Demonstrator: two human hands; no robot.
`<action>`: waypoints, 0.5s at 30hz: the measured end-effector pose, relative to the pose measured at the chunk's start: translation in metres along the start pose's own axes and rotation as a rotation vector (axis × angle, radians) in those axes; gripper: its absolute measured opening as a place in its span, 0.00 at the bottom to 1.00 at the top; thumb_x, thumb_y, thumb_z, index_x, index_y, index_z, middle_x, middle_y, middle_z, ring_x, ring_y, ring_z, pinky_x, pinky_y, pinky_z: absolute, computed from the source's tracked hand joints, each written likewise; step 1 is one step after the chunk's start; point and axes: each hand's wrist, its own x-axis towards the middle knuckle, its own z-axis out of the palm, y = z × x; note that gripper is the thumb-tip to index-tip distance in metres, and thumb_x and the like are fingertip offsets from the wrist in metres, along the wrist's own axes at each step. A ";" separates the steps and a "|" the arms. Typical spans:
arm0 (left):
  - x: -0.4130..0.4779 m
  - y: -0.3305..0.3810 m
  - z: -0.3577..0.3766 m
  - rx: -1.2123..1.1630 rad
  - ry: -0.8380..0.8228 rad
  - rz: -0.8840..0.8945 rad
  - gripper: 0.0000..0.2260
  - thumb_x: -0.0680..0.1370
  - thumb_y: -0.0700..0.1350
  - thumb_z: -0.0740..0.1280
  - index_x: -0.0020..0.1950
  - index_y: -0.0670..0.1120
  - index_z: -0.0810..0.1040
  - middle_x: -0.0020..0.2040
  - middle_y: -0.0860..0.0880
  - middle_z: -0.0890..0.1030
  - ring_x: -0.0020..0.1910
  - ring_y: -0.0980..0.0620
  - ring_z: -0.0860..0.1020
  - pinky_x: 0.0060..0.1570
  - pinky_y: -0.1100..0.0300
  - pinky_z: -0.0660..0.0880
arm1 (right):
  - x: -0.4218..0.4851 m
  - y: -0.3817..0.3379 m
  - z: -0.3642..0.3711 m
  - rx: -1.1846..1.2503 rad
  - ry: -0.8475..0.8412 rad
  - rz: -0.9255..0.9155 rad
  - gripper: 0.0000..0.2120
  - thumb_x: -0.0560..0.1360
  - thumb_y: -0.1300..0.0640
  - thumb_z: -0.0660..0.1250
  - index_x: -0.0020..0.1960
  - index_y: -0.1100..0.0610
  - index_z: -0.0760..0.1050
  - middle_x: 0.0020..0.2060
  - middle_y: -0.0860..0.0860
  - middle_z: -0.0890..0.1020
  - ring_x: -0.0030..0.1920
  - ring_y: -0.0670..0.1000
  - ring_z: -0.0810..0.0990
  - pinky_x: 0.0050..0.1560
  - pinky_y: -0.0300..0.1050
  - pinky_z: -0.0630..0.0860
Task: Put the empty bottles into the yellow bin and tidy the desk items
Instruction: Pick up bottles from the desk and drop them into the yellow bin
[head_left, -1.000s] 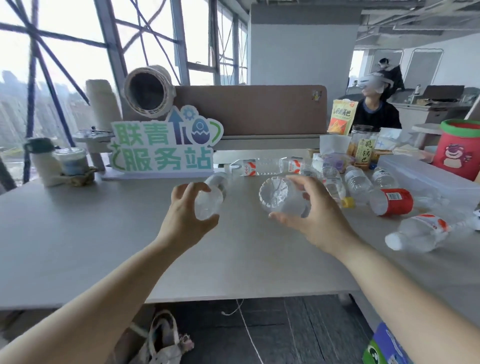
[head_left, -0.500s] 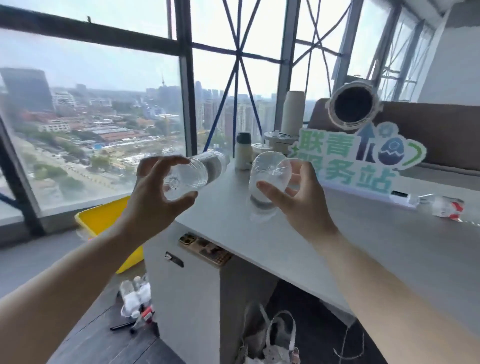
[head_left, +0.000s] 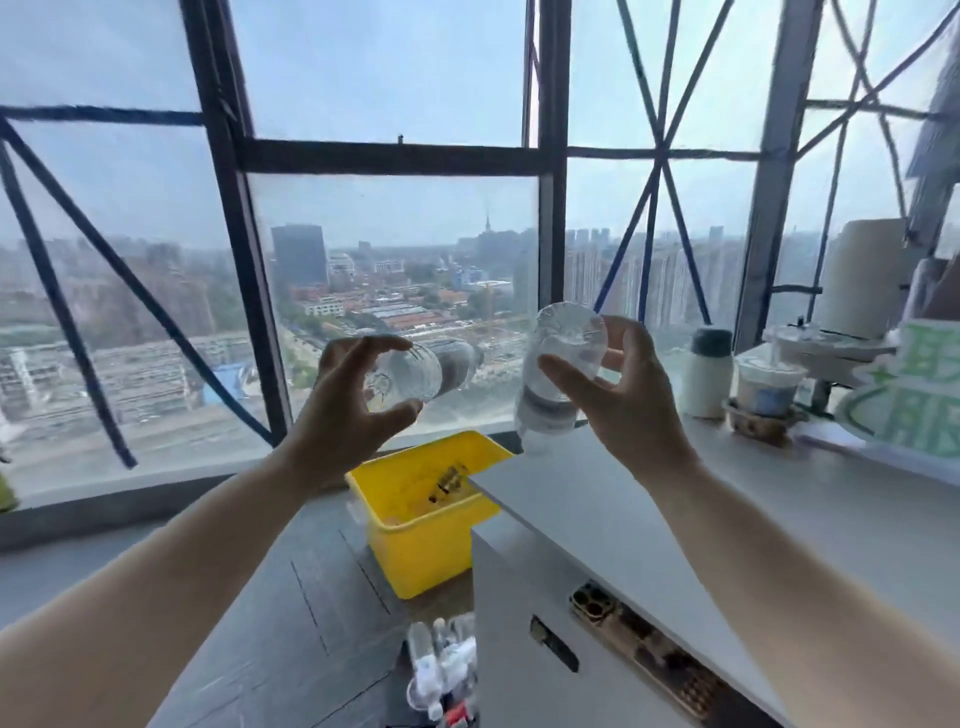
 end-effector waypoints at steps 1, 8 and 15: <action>0.004 -0.008 -0.002 0.013 0.005 -0.012 0.24 0.70 0.44 0.75 0.64 0.53 0.72 0.63 0.44 0.69 0.59 0.55 0.66 0.45 0.82 0.62 | 0.007 0.002 0.007 0.009 -0.001 -0.008 0.33 0.63 0.42 0.73 0.63 0.53 0.69 0.56 0.46 0.76 0.54 0.41 0.76 0.48 0.31 0.74; 0.043 -0.075 0.020 0.032 0.022 -0.082 0.25 0.71 0.46 0.74 0.66 0.50 0.71 0.65 0.44 0.68 0.61 0.51 0.67 0.50 0.75 0.63 | 0.059 0.054 0.071 0.057 0.005 -0.005 0.27 0.69 0.55 0.75 0.62 0.56 0.67 0.54 0.46 0.73 0.51 0.34 0.73 0.42 0.24 0.73; 0.090 -0.166 0.052 0.014 0.042 -0.136 0.27 0.68 0.53 0.71 0.66 0.49 0.71 0.64 0.42 0.69 0.58 0.52 0.68 0.54 0.58 0.67 | 0.124 0.127 0.146 0.032 0.036 0.015 0.27 0.70 0.58 0.74 0.63 0.61 0.66 0.58 0.54 0.74 0.53 0.45 0.75 0.39 0.20 0.69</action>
